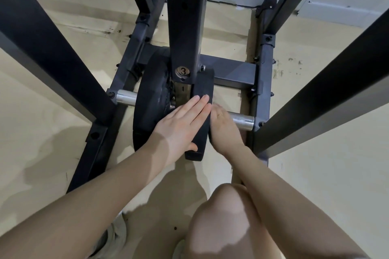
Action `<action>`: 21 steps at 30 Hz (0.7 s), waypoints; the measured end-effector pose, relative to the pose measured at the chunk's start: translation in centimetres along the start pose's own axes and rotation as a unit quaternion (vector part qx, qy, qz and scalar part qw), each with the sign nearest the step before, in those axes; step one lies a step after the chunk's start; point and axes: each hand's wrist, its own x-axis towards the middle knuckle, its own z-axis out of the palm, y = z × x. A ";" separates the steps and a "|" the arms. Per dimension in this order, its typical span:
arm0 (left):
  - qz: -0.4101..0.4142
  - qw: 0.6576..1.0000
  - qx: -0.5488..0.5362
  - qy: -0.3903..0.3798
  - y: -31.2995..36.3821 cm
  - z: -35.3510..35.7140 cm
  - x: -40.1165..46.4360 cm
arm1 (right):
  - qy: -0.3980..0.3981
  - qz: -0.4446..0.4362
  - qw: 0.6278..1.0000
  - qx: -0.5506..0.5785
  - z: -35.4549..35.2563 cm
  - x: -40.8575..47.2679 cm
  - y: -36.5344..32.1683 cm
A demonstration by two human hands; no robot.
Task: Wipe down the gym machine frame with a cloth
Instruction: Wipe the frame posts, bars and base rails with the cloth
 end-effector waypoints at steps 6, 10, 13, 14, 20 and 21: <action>-0.063 0.986 -0.130 0.085 0.7 2.1 -1.9 | 0.008 0.080 0.995 -0.054 -1.5 -2.0 5.4; -0.046 0.996 -0.065 0.037 0.5 1.6 -1.3 | 0.048 -0.019 0.996 -0.068 2.2 -0.3 0.3; -0.053 0.998 0.011 0.032 0.3 1.1 -0.8 | 0.072 -0.021 0.989 -0.124 2.3 -1.0 3.5; -0.053 0.998 0.022 0.038 0.4 1.0 -1.0 | 0.094 0.000 0.986 -0.139 2.1 -1.7 5.1; -0.005 0.990 0.102 0.094 0.0 1.0 -1.3 | 0.074 0.113 0.987 -0.082 0.0 -2.6 4.2; -0.004 0.992 0.100 0.078 0.1 0.9 -1.5 | 0.086 0.122 0.988 -0.031 -0.8 -2.3 3.3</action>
